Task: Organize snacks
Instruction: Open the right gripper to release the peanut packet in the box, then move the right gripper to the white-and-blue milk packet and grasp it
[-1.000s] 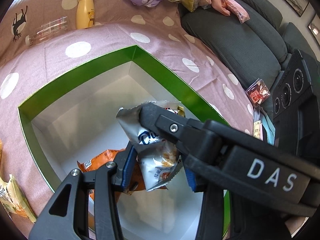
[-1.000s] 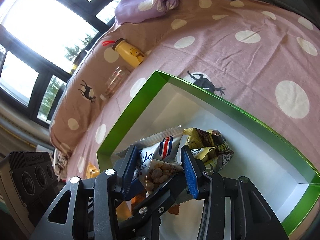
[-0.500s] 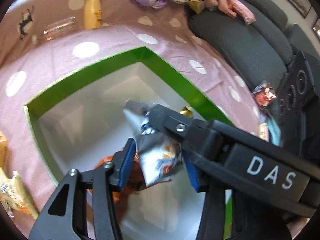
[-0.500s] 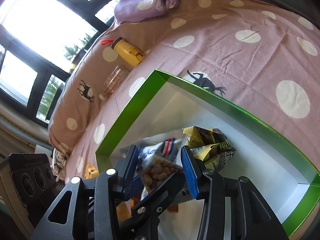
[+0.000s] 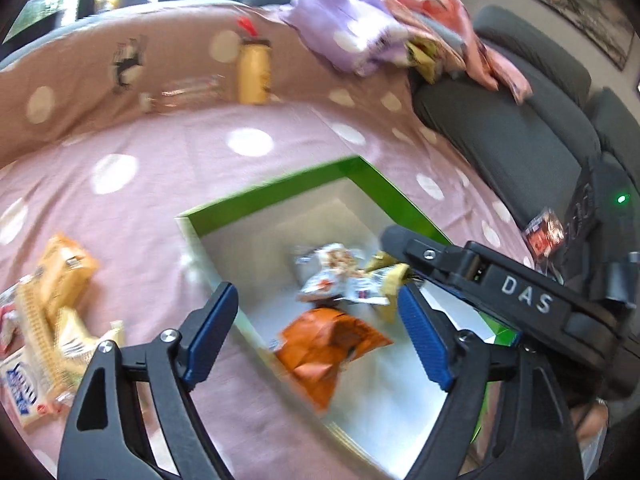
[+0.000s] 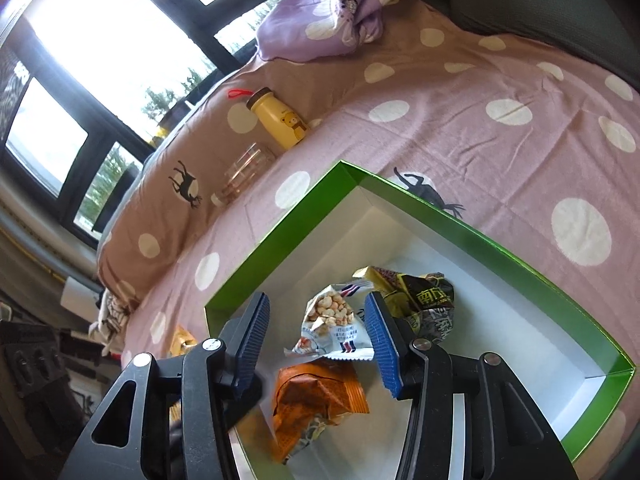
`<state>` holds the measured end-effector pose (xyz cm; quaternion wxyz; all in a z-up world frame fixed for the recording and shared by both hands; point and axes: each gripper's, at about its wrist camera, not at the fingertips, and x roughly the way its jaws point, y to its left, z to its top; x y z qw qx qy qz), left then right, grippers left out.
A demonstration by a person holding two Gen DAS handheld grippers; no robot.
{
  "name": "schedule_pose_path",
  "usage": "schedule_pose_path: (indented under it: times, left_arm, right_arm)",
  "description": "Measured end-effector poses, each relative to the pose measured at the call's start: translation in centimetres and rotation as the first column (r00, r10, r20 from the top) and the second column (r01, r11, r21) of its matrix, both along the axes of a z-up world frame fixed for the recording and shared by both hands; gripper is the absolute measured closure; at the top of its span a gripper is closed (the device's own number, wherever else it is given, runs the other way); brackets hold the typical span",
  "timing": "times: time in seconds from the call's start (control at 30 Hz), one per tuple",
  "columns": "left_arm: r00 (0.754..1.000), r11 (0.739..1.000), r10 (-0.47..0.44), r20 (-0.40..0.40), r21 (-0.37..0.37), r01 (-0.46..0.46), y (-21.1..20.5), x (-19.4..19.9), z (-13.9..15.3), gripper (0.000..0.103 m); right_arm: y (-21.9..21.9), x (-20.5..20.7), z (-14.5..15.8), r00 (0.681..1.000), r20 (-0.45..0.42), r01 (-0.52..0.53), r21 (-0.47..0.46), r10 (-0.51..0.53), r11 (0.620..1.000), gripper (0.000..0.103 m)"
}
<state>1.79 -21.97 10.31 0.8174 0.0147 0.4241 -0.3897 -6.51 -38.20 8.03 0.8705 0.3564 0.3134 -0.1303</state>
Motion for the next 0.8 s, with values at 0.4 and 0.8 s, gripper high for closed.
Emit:
schedule_pose_path:
  times: [0.4, 0.8]
  left_arm:
    - [0.889, 0.891, 0.451, 0.077, 0.019, -0.453, 15.5, 0.8, 0.8, 0.002]
    - [0.741, 0.739, 0.671, 0.01, 0.07, -0.67, 26.3, 1.9, -2.1, 0.002]
  right_arm:
    - [4.3, 1.0, 2.1, 0.997, 0.011, -0.073, -0.118, 0.074, 0.99, 0.024]
    - [11.4, 3.8, 2.6, 0.962, -0.038, -0.274, -0.178, 0.272, 0.945, 0.019]
